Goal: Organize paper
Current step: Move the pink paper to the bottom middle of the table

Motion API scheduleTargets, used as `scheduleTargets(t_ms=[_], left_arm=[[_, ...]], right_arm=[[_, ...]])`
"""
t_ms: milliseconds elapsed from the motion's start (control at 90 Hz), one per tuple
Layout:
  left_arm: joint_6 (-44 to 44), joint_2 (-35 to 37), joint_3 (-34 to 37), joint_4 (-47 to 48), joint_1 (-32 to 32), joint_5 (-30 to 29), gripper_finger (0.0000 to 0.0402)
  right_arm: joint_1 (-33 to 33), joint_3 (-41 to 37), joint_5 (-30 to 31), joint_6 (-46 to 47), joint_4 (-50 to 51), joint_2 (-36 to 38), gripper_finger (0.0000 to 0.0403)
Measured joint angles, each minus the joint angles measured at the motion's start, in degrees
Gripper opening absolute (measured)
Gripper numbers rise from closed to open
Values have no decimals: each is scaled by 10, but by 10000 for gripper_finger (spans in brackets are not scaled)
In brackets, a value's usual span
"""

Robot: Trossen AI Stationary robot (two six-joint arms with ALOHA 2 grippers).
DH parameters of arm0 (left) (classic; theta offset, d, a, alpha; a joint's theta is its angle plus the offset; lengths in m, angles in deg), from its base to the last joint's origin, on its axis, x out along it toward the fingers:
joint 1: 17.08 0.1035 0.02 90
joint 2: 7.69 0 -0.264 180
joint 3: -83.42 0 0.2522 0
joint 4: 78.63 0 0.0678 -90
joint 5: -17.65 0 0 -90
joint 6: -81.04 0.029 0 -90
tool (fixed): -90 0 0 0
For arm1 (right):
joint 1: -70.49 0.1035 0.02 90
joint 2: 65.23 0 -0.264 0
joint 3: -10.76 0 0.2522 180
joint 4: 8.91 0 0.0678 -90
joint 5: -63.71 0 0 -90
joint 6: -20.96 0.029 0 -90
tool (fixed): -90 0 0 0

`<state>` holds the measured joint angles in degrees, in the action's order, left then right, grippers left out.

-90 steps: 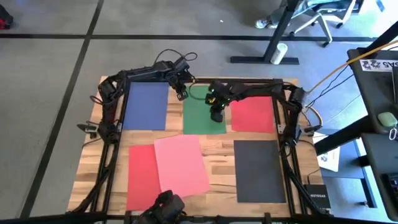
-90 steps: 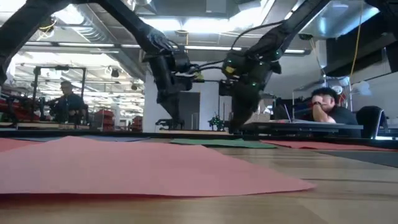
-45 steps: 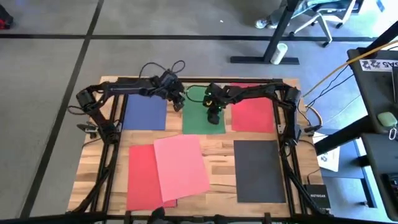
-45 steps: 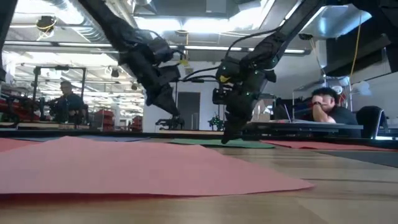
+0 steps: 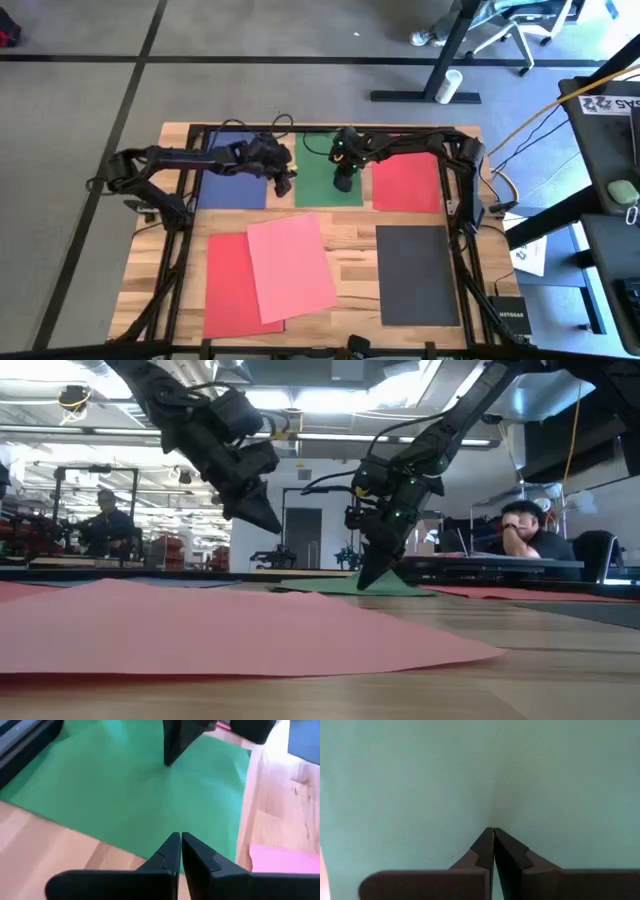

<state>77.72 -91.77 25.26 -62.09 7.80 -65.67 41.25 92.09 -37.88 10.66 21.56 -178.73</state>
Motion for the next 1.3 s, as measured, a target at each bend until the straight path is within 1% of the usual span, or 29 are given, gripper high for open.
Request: scheduleTargets(t_ms=[211, 533, 756, 989, 1200, 1300], left_arm=[[-33, 16, 32, -26, -32, -1, 0], [-57, 25, 57, -28, -80, -11, 0], [-65, 25, 57, -33, -103, -27, 0], [-75, 25, 57, -38, -118, -34, 0], [-83, 25, 57, -38, -132, -43, 0], [-85, 25, 57, -38, -140, -45, 0]], right_arm=[[0, -1, 4, 10, 6, 17, 0], [24, 0, -14, 14, 13, 9, 0], [22, 2, -34, 28, -4, -10, 0], [22, 1, -14, 69, -33, -12, 0], [23, 1, -10, 70, -36, -11, 0], [23, -1, -16, 55, -26, 1, 0]])
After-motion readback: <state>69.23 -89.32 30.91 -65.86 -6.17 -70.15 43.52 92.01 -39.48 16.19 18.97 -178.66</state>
